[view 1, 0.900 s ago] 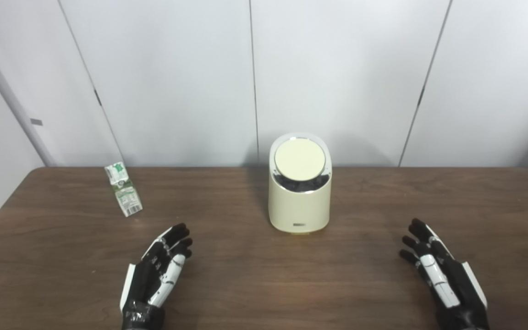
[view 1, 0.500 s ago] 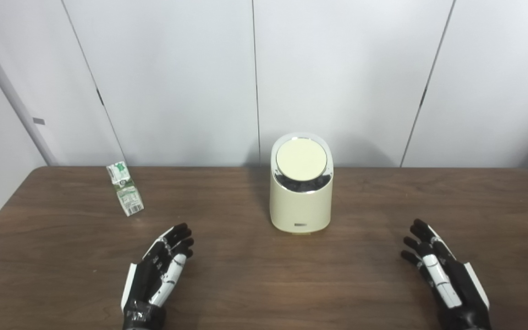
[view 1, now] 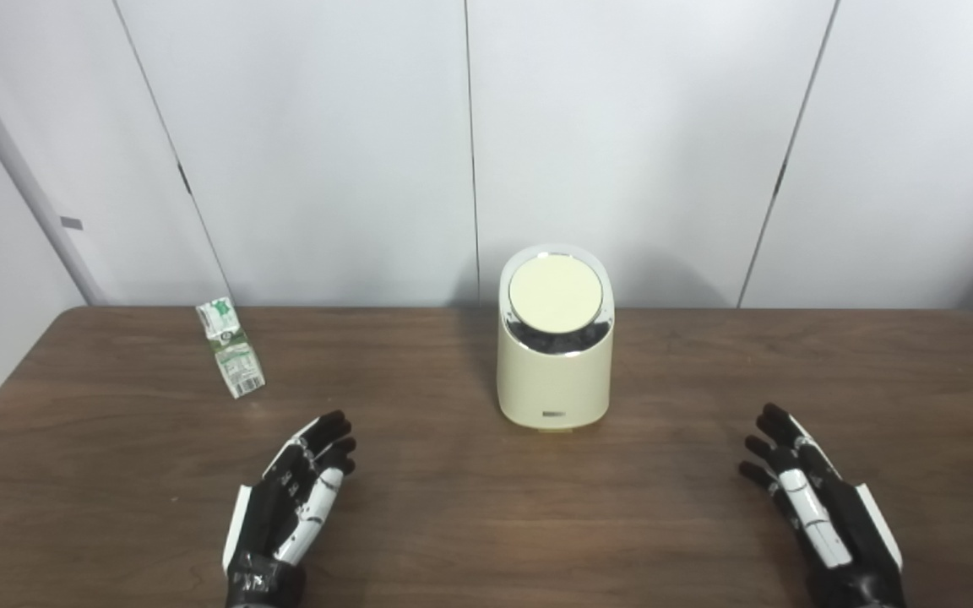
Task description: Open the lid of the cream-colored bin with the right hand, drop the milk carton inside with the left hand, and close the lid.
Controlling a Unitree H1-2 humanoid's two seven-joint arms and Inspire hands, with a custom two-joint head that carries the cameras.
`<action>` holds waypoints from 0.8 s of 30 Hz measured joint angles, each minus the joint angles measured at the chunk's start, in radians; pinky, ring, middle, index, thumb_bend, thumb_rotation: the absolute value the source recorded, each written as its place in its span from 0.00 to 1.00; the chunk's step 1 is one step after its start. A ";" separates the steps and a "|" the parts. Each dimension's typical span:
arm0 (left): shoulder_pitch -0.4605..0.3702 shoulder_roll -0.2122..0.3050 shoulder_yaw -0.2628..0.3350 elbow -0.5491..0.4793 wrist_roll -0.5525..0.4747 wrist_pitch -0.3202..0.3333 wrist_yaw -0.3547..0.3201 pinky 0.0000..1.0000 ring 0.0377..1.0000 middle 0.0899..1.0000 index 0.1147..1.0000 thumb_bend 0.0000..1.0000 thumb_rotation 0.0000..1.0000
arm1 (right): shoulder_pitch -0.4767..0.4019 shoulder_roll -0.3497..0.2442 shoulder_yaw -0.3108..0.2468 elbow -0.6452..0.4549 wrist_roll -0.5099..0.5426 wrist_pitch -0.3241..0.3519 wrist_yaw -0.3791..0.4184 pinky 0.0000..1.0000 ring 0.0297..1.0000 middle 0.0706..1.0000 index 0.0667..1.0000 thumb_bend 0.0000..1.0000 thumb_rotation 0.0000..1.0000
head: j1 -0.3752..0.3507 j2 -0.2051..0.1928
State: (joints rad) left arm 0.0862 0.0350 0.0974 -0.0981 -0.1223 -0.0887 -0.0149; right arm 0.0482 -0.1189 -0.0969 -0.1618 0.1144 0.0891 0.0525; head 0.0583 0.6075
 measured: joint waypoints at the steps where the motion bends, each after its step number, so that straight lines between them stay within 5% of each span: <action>1: 0.000 0.001 0.000 0.000 0.000 0.000 0.000 0.80 0.81 0.82 0.81 0.48 0.45 | 0.000 0.000 0.000 0.000 -0.001 -0.001 0.000 0.84 0.89 0.93 0.90 0.46 0.70 | -0.008 -0.014; 15: 0.004 0.002 -0.003 0.004 0.006 -0.044 -0.002 0.80 0.81 0.82 0.81 0.40 0.40 | -0.001 0.013 0.001 0.032 -0.041 -0.064 -0.020 0.78 0.87 0.92 0.89 0.48 0.56 | -0.037 -0.147; 24: 0.005 0.005 -0.007 0.009 0.018 -0.058 -0.001 0.82 0.84 0.84 0.83 0.31 0.30 | -0.071 0.014 -0.025 0.079 -0.026 -0.067 -0.026 0.85 0.91 0.93 0.90 0.61 0.46 | -0.052 -0.216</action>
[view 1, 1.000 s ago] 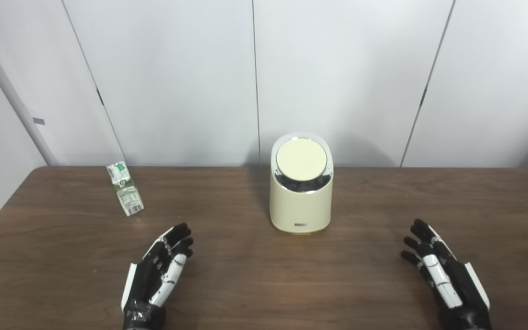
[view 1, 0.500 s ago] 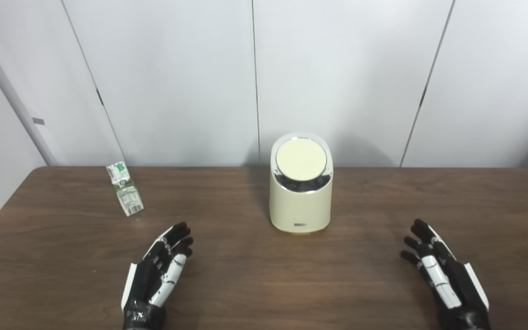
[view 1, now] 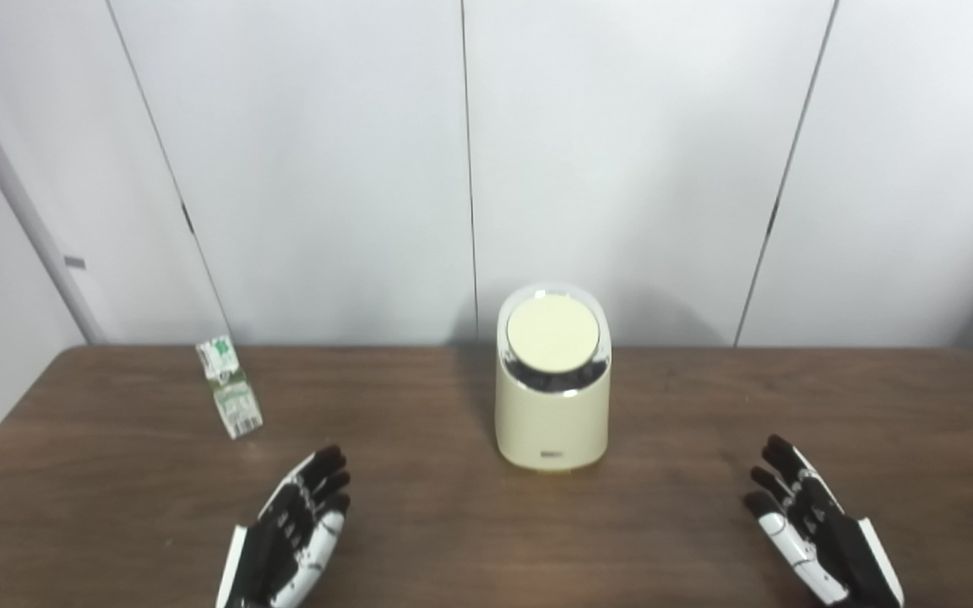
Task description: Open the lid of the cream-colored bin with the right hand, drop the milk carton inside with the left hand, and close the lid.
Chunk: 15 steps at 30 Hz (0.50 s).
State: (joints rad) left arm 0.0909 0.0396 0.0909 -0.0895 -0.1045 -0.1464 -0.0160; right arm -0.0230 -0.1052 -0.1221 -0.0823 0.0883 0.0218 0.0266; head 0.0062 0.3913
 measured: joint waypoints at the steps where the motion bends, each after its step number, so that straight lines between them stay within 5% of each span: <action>1: 0.000 0.000 -0.001 0.001 0.001 -0.003 0.000 0.83 0.84 0.85 0.84 0.30 0.30 | -0.014 0.000 -0.003 0.001 0.002 -0.001 -0.002 0.83 0.91 0.94 0.91 0.67 0.43 | 0.000 -0.003; 5: -0.001 0.000 -0.004 0.002 0.012 -0.006 0.002 0.85 0.85 0.85 0.84 0.28 0.27 | -0.083 0.001 -0.006 -0.009 -0.010 0.021 -0.032 0.78 0.89 0.93 0.91 0.76 0.37 | 0.000 -0.028; 15: -0.001 -0.004 -0.007 0.002 0.022 -0.006 0.006 0.84 0.85 0.85 0.85 0.28 0.25 | -0.169 0.004 0.008 -0.010 -0.048 0.019 -0.052 0.79 0.89 0.94 0.90 0.81 0.34 | -0.008 -0.029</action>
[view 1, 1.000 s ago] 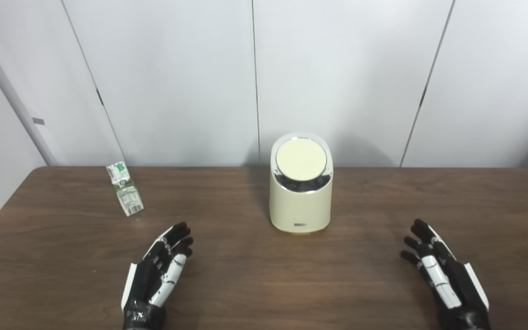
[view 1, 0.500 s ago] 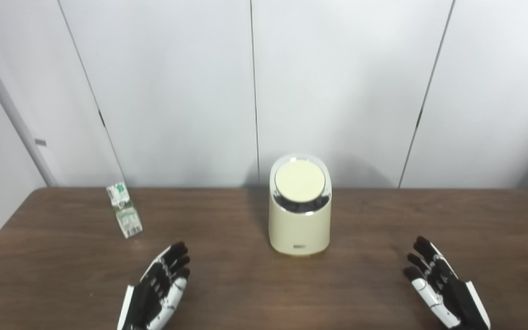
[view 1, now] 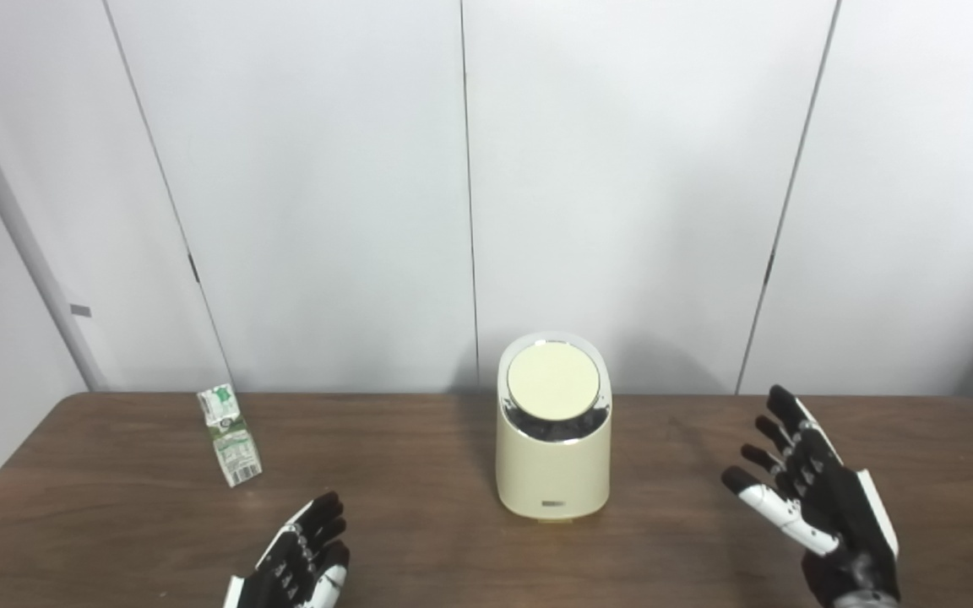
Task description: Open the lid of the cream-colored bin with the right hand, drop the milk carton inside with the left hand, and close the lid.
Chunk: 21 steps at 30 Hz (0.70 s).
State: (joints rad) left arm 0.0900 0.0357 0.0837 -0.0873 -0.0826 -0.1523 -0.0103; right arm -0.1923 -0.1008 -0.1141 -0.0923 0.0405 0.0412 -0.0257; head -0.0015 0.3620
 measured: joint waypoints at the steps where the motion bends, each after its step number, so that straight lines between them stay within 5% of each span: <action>1: 0.000 0.000 0.000 0.000 0.001 0.000 0.000 0.84 0.85 0.85 0.85 0.28 0.26 | -0.010 0.000 0.005 0.000 -0.018 0.000 -0.005 0.80 0.88 0.93 0.90 0.83 0.35 | -0.002 0.000; 21: 0.001 -0.003 -0.004 -0.006 0.009 0.003 0.001 0.85 0.86 0.86 0.87 0.26 0.26 | -0.262 -0.014 0.137 -0.009 -0.236 0.193 -0.017 0.73 0.85 0.88 0.88 0.88 0.28 | -0.003 0.020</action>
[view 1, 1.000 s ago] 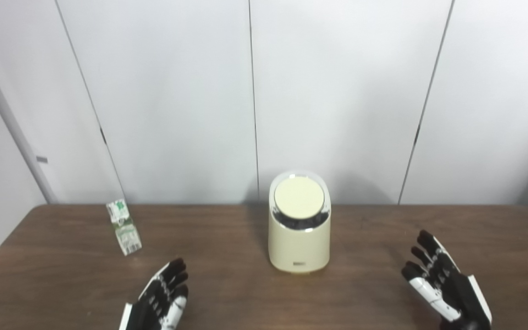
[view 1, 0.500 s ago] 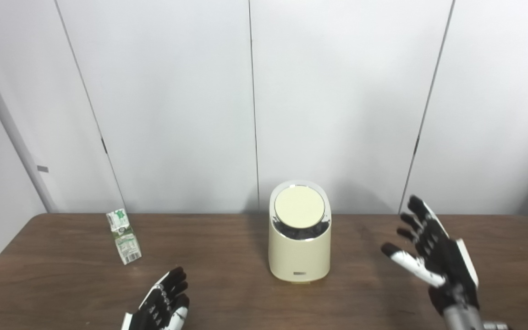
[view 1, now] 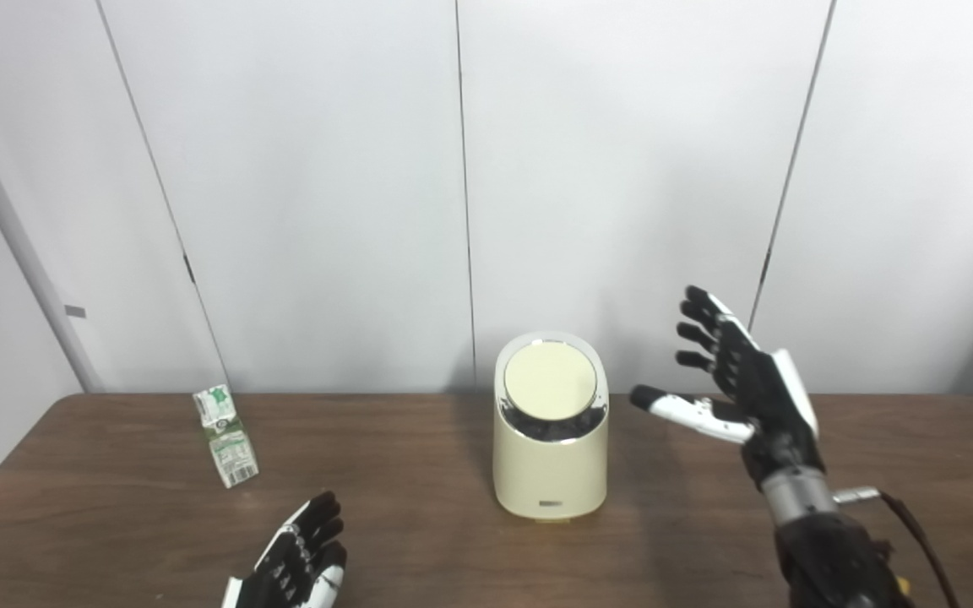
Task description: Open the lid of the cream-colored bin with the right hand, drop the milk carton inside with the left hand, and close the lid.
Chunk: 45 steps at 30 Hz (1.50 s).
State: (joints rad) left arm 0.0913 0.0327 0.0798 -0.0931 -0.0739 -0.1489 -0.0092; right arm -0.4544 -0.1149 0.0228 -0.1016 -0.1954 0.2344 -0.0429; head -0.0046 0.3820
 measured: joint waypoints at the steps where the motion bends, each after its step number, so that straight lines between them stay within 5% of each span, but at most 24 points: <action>1: 0.000 -0.001 0.000 -0.002 0.000 0.003 0.000 0.86 0.86 0.86 0.88 0.26 0.26 | -0.015 0.000 0.009 0.013 -0.015 0.003 -0.001 0.74 0.85 0.88 0.89 0.87 0.29 | 0.000 0.005; 10: 0.003 -0.002 0.000 -0.009 0.003 0.011 0.000 0.85 0.85 0.86 0.88 0.27 0.26 | -0.098 0.004 0.089 0.217 -0.130 -0.031 -0.025 0.81 0.86 0.88 0.89 0.88 0.28 | 0.003 0.015; 24: 0.010 -0.001 0.001 -0.016 0.000 0.015 -0.002 0.86 0.86 0.87 0.89 0.28 0.25 | -0.179 0.020 0.136 0.430 -0.242 -0.121 -0.140 0.73 0.84 0.88 0.89 0.86 0.28 | 0.003 0.018; 36: 0.010 -0.001 0.001 -0.016 0.000 0.013 -0.003 0.86 0.86 0.87 0.89 0.29 0.24 | -0.197 0.028 0.141 0.459 -0.263 -0.155 -0.168 0.74 0.84 0.88 0.88 0.84 0.26 | 0.005 0.021; 45: 0.011 -0.001 0.001 -0.016 0.002 0.013 -0.003 0.86 0.86 0.87 0.89 0.29 0.25 | -0.221 -0.021 0.234 0.443 -0.404 -0.173 -0.199 0.81 0.87 0.89 0.90 0.89 0.19 | 0.011 0.034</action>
State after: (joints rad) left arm 0.1025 0.0314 0.0804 -0.1094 -0.0721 -0.1362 -0.0119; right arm -0.6757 -0.1359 0.2573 0.3410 -0.5991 0.0610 -0.2416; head 0.0061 0.4157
